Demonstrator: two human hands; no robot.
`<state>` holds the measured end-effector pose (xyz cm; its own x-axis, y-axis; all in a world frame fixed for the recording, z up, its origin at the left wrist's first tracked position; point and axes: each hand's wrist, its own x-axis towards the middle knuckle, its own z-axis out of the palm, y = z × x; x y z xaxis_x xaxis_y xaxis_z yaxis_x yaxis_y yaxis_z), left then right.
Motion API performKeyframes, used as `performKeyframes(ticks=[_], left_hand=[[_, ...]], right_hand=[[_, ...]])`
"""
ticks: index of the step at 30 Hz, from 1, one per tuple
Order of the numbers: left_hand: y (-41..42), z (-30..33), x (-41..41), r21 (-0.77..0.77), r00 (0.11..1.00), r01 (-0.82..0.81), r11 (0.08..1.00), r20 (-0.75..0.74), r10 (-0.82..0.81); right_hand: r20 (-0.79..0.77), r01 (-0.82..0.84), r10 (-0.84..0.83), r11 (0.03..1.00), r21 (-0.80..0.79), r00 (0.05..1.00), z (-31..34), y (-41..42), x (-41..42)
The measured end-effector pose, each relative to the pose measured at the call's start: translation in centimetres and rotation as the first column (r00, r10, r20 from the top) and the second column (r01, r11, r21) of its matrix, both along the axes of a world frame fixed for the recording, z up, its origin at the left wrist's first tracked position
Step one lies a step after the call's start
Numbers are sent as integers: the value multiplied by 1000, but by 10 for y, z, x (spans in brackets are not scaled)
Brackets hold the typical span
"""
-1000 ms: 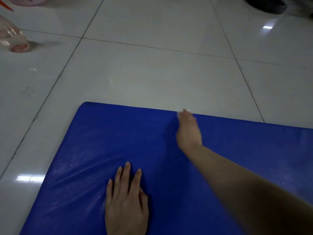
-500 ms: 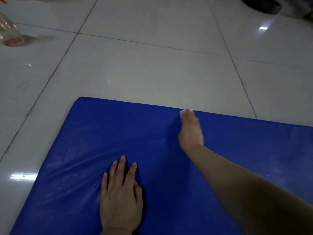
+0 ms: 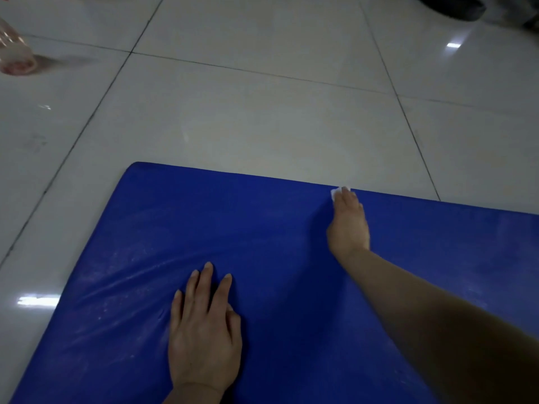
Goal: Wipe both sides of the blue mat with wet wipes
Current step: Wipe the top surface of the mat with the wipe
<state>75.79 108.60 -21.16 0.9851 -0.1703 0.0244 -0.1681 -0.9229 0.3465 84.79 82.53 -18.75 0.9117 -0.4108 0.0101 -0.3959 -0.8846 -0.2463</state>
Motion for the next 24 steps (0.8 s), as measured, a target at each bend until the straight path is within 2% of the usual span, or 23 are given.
performKeyframes(ticks=[4, 5, 8, 10, 12, 14, 16, 17, 18, 20, 24], left_hand=[[-1, 0, 0, 18, 1000, -8, 1000, 22, 8], [-1, 1, 0, 20, 1000, -8, 1000, 26, 7], [-1, 0, 0, 10, 999, -8, 1000, 34, 8], [-1, 0, 0, 1, 999, -12, 1000, 33, 12], [-1, -1, -1, 1, 999, -15, 1000, 37, 15], [-2, -1, -1, -7, 999, -16, 1000, 51, 17], [-2, -1, 0, -23, 998, -24, 999, 60, 25], [-2, -1, 0, -29, 997, -32, 999, 63, 34], [-3, 0, 0, -34, 997, -39, 999, 66, 41], [-4, 1, 0, -39, 996, -43, 998, 71, 45], [-3, 2, 0, -22, 998, -38, 999, 57, 39]], right_hand=[[-14, -305, 306, 952, 40, 952, -6, 54, 6], [-35, -338, 339, 940, 35, 940, -6, 55, 5], [-92, -259, 249, 960, -109, 964, -5, 16, -3], [-91, -64, 56, 993, -96, 994, -2, -15, -11], [-129, 52, -69, 990, -131, 989, 2, -29, -18], [-147, 8, -29, 989, -148, 989, 7, -16, -17], [-237, -217, 170, 958, -189, 956, 6, 14, -11], [-260, -310, 264, 938, -156, 929, 2, 28, -11], [-190, -308, 289, 948, -80, 938, -1, 35, -12], [-156, -293, 288, 956, -8, 945, 2, 29, -14], [-137, -129, 132, 991, 27, 982, 5, -9, -32]])
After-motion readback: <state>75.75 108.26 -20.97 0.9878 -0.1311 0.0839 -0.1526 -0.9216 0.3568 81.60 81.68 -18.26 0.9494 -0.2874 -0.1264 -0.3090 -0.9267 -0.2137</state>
